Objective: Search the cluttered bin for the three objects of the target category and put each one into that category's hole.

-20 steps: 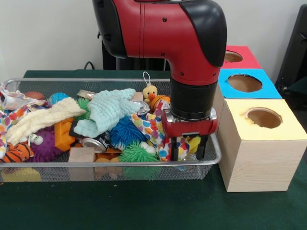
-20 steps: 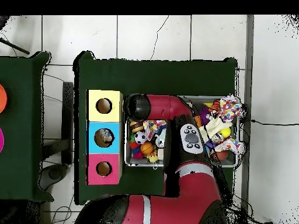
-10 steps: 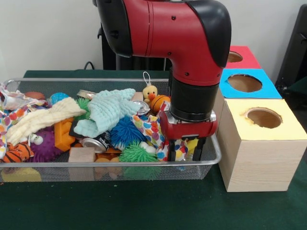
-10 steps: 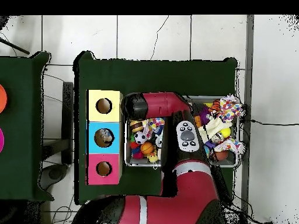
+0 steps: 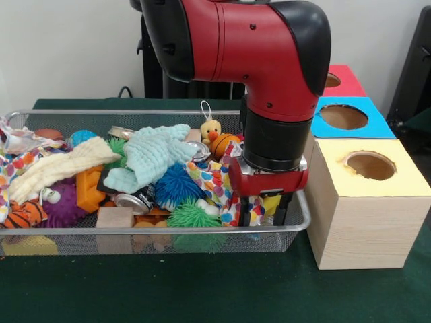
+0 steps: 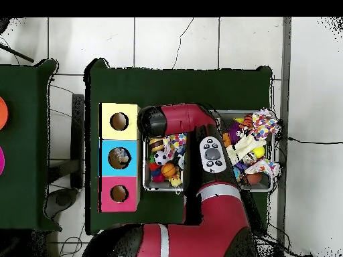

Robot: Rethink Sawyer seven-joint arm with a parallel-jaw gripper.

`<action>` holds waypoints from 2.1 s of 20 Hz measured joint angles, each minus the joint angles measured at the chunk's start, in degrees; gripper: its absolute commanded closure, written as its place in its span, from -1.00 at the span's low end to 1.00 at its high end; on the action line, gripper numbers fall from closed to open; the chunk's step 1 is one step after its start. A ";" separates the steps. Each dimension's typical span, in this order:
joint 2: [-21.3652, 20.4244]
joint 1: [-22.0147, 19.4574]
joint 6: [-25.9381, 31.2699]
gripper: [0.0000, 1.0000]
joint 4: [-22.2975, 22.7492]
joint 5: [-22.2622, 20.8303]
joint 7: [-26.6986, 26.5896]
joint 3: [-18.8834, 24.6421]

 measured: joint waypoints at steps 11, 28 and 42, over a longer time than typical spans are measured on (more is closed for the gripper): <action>0.01 -0.38 1.27 -1.00 -0.10 2.29 0.00 0.11; 0.09 -0.49 1.90 -1.00 -0.09 7.54 0.00 -0.29; -0.81 -1.02 6.11 -1.00 -1.75 -2.63 -3.92 2.74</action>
